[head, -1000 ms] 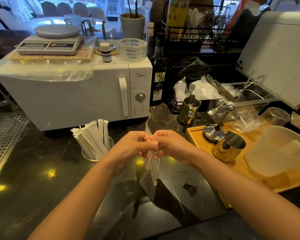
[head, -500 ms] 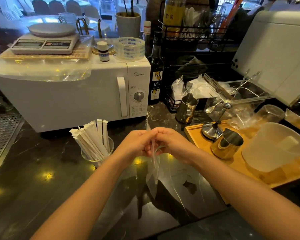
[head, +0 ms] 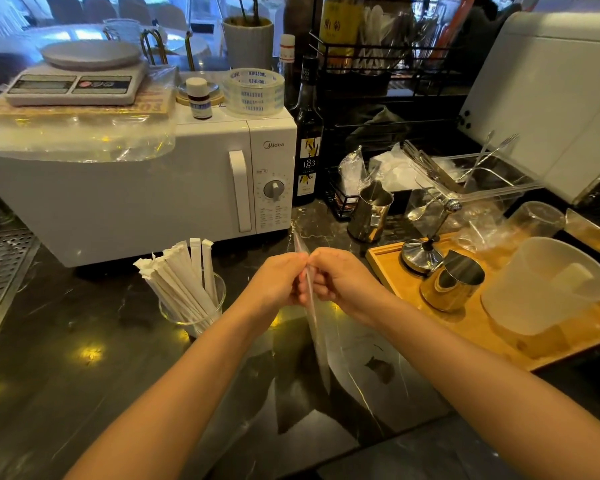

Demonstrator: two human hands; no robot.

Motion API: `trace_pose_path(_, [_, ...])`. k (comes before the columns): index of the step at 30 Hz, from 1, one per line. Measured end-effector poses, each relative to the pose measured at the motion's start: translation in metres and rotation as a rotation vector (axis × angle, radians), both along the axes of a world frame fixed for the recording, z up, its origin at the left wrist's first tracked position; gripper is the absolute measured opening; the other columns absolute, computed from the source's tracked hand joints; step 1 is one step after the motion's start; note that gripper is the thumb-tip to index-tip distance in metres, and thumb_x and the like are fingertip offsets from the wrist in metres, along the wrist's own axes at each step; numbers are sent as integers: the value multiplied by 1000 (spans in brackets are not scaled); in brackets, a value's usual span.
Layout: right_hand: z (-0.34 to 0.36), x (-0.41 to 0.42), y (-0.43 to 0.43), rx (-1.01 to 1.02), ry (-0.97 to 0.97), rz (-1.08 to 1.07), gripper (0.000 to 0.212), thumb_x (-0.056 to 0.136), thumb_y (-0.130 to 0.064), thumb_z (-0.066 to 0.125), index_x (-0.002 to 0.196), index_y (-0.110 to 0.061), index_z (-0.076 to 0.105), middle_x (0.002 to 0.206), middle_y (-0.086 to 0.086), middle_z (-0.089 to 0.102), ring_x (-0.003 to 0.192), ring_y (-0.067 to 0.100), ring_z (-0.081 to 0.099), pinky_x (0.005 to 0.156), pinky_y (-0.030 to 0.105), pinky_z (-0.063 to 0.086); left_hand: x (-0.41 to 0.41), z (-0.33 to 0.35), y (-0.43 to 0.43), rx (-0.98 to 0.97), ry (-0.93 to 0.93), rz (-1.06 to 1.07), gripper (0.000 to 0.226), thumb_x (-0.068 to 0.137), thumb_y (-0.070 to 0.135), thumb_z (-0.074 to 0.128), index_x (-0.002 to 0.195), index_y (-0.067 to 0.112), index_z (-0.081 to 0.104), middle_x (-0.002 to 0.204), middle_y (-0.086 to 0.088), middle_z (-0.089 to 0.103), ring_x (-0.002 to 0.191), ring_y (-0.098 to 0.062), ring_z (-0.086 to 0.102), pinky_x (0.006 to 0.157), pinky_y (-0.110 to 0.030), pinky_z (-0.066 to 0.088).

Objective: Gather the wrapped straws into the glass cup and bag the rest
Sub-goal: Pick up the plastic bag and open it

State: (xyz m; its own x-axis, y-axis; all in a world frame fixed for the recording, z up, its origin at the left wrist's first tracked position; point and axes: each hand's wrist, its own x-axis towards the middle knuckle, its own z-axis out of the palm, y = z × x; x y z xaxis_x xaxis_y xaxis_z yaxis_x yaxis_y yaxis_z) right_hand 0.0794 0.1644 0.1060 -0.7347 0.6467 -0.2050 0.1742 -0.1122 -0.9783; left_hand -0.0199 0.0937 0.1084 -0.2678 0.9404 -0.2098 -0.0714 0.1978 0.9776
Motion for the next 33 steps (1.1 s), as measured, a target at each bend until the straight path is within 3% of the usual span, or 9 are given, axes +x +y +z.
trace_pose_path(3, [2, 1, -1, -28, 3, -10, 26, 88, -13, 39, 63, -12, 47, 61, 10, 40, 52, 18, 37, 39, 17, 28, 0, 0, 0, 24, -20, -15, 35, 95, 24, 36, 79, 3, 59, 76, -17, 57, 74, -28, 59, 82, -43, 52])
trace_pose_path(5, [4, 3, -1, 6, -16, 11, 29, 90, -21, 43, 62, -14, 48, 60, 8, 41, 50, 15, 37, 39, 17, 27, 0, -1, 0, 40, -32, -16, 35, 94, 21, 37, 74, 5, 61, 72, -15, 61, 72, -28, 61, 83, -47, 52])
trace_pose_path(8, [7, 4, -1, 59, -34, 64, 32, 91, -31, 48, 63, -16, 52, 60, 7, 44, 46, 9, 38, 39, 14, 27, -1, 0, 0, 60, -10, -17, 34, 93, 19, 38, 72, 9, 62, 62, -4, 64, 65, -19, 63, 72, -35, 54])
trace_pose_path(12, [7, 6, 4, 13, 6, 104, 34, 92, -25, 46, 60, -18, 55, 52, -1, 46, 50, 13, 40, 41, 13, 29, -4, 0, -1, 76, -42, -64, 32, 94, 17, 37, 78, 3, 63, 62, -1, 67, 61, -13, 66, 69, -28, 54])
trace_pose_path(16, [1, 2, 7, -148, 148, 121, 34, 90, -23, 49, 58, -20, 59, 47, -5, 55, 44, 9, 42, 57, 27, 30, -3, 1, -2, 135, -89, -59, 34, 94, 15, 37, 92, -10, 59, 57, -1, 68, 57, -13, 68, 66, -25, 57])
trace_pose_path(20, [0, 1, 7, -196, 227, 100, 35, 90, -17, 46, 58, -15, 58, 48, 0, 58, 42, 11, 48, 56, 26, 38, 0, 4, -3, 184, -116, -27, 28, 94, 12, 35, 88, -2, 59, 58, -5, 61, 52, -11, 63, 59, -20, 56])
trace_pose_path(23, [2, 2, 4, -193, 239, 95, 31, 92, -13, 42, 64, -9, 52, 47, 0, 59, 41, 9, 58, 51, 20, 45, 1, 3, -4, 200, -106, -31, 26, 93, 12, 36, 80, 2, 57, 50, 2, 58, 50, -11, 61, 63, -25, 55])
trace_pose_path(28, [0, 5, 1, -241, 278, 82, 29, 94, -9, 38, 66, -5, 49, 45, -1, 61, 39, 7, 58, 46, 15, 48, 0, -5, -2, 222, -128, -39, 33, 92, 9, 36, 63, 6, 53, 44, 5, 53, 46, -11, 49, 68, -36, 49])
trace_pose_path(33, [-7, 7, 2, -323, 356, 64, 37, 94, -10, 37, 61, -10, 53, 43, -4, 55, 40, 6, 51, 47, 17, 47, 4, -9, -2, 223, -232, -17, 35, 94, 9, 32, 66, 7, 51, 48, 3, 52, 43, -6, 48, 53, -21, 49])
